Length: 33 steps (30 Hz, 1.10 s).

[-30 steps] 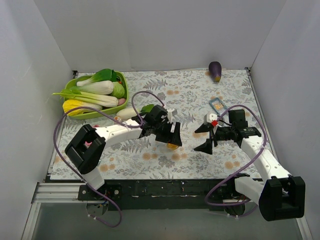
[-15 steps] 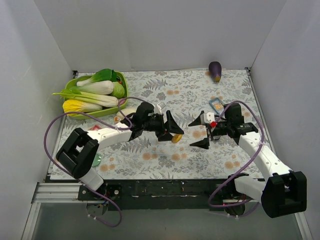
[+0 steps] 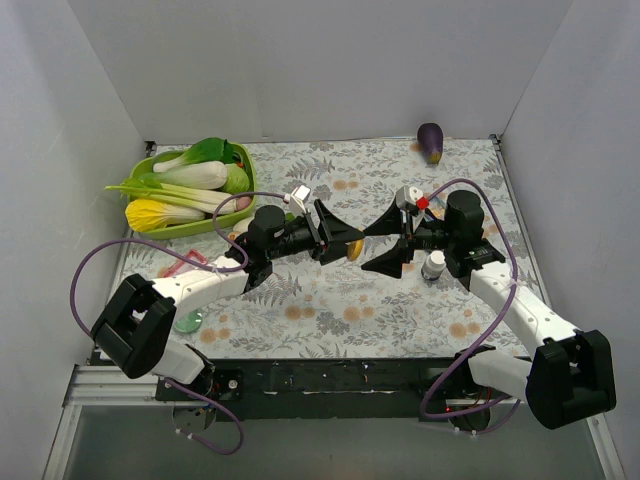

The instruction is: Sort the pills into containers

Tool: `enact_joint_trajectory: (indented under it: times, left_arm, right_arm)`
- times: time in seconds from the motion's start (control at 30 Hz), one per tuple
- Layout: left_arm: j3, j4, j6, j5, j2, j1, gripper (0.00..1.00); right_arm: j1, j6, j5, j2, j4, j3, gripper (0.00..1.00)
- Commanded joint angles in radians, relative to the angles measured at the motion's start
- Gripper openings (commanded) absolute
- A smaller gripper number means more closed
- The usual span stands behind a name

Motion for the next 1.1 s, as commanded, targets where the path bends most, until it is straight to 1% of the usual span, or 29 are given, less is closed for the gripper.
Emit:
enact_joint_trajectory:
  times: [0.0, 0.17, 0.33, 0.47, 0.53, 0.63, 0.83, 0.87, 1.07]
  left_arm:
    - [-0.029, 0.121, -0.210, -0.065, -0.032, 0.005, 0.40]
    - [-0.045, 0.164, -0.252, -0.079, -0.034, 0.005, 0.40]
    - [-0.065, 0.206, -0.295, -0.082, -0.046, 0.005, 0.39]
    - [-0.066, 0.215, -0.315, -0.063, -0.052, 0.005, 0.40]
    - [-0.065, 0.209, -0.319, -0.050, -0.057, 0.005, 0.40]
    - [-0.059, 0.206, -0.322, -0.030, -0.057, 0.005, 0.39]
    - [-0.065, 0.209, -0.335, -0.023, -0.066, 0.005, 0.39]
    - [-0.066, 0.215, -0.341, -0.023, -0.064, 0.003, 0.39]
    - [-0.060, 0.224, -0.355, -0.019, -0.060, 0.002, 0.39]
  right_arm:
    - [0.037, 0.270, 0.012, 0.008, 0.195, -0.016, 0.98]
    - [0.069, 0.287, 0.030, 0.026, 0.205, -0.004, 0.98]
    - [0.080, 0.267, 0.050, 0.060, 0.205, 0.009, 0.98]
    - [0.080, 0.160, 0.052, 0.074, 0.144, 0.027, 0.98]
    - [0.080, 0.085, 0.024, 0.077, 0.117, 0.035, 0.98]
    - [0.078, 0.045, -0.005, 0.075, 0.100, 0.047, 0.98]
    - [0.081, 0.106, -0.027, 0.094, 0.185, 0.058, 0.98]
    - [0.084, 0.137, -0.028, 0.101, 0.194, 0.058, 0.98]
    - [0.106, 0.146, -0.020, 0.118, 0.222, 0.067, 0.98]
